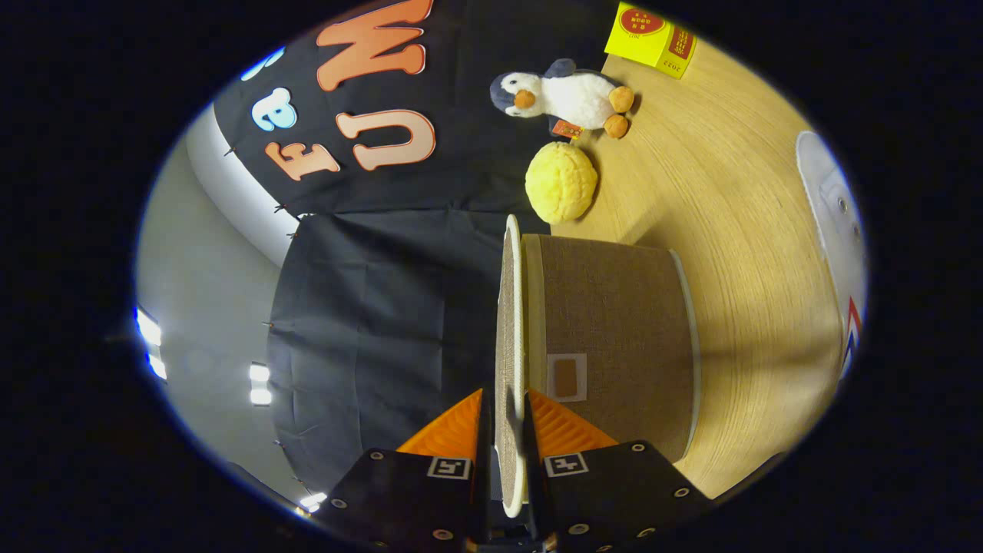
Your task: Open the storage box then place both shoes into the box .Put the left shoe in first, then the right shoe, with the right side of both shoes facing outward in a uniform manner.
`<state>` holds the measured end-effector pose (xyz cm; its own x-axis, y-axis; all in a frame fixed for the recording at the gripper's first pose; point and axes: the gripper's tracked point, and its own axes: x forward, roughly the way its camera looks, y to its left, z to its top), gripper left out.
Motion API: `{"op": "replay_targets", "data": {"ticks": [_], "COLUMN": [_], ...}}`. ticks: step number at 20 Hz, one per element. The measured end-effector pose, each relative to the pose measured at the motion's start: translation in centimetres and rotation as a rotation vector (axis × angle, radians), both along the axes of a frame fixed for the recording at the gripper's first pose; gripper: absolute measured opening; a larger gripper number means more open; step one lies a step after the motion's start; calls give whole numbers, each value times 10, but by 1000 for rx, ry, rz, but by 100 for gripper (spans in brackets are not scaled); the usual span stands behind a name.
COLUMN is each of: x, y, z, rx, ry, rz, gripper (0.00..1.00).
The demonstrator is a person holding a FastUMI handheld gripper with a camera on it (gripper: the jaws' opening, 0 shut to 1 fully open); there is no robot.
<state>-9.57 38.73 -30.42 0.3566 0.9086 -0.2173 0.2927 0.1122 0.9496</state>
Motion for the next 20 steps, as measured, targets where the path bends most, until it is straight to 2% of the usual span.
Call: {"op": "replay_targets", "data": {"ticks": [5,8,11,14,20], "x": [14,25,30,36,50], "y": [13,28,48,73,144], "z": [47,73,94,118,138], "rx": [-25,-21,-106,-148,-206], "ry": [-110,-138,-260,-326,-381], "rz": [46,45,98,118,170], "gripper": [12,11,11,13,16]}}
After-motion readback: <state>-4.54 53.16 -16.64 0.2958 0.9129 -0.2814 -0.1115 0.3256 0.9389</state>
